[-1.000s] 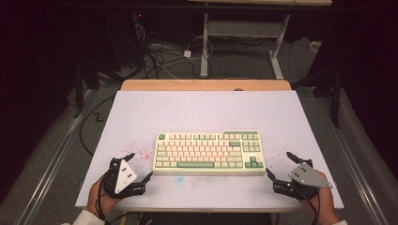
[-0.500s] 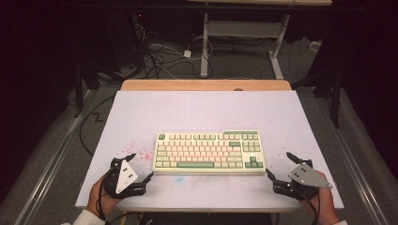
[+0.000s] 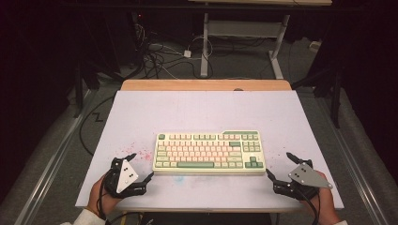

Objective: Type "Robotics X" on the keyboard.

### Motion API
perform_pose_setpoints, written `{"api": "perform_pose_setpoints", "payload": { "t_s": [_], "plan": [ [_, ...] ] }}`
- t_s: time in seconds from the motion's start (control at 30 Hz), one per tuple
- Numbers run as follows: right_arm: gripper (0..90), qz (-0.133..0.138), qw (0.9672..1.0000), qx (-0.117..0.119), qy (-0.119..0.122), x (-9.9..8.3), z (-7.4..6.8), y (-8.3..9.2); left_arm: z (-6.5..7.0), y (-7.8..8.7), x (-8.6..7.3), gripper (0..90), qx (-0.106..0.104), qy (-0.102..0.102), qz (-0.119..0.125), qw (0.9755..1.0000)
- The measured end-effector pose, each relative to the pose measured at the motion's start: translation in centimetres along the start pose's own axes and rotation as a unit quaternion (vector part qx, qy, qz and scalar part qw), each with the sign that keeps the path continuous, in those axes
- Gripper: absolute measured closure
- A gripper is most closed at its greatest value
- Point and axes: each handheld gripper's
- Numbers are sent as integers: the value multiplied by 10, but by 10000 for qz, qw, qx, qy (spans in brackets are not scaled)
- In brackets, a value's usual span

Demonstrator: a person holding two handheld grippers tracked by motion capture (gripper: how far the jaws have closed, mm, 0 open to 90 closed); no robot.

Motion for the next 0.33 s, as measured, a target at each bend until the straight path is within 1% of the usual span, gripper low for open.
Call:
{"api": "perform_pose_setpoints", "payload": {
  "t_s": [0.33],
  "plan": [
    [161, -4, 10000, 28, -12, -1, 2, -1, 0, -4, 2, 148, -37, 2, -9, 10000]
  ]
}}
Point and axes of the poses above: each handheld gripper's, and its own axes: y roughly backward along the jaws, x roughly out of its top, z roughly to its right, and after that the axes turned 13 degrees about x, right-handed
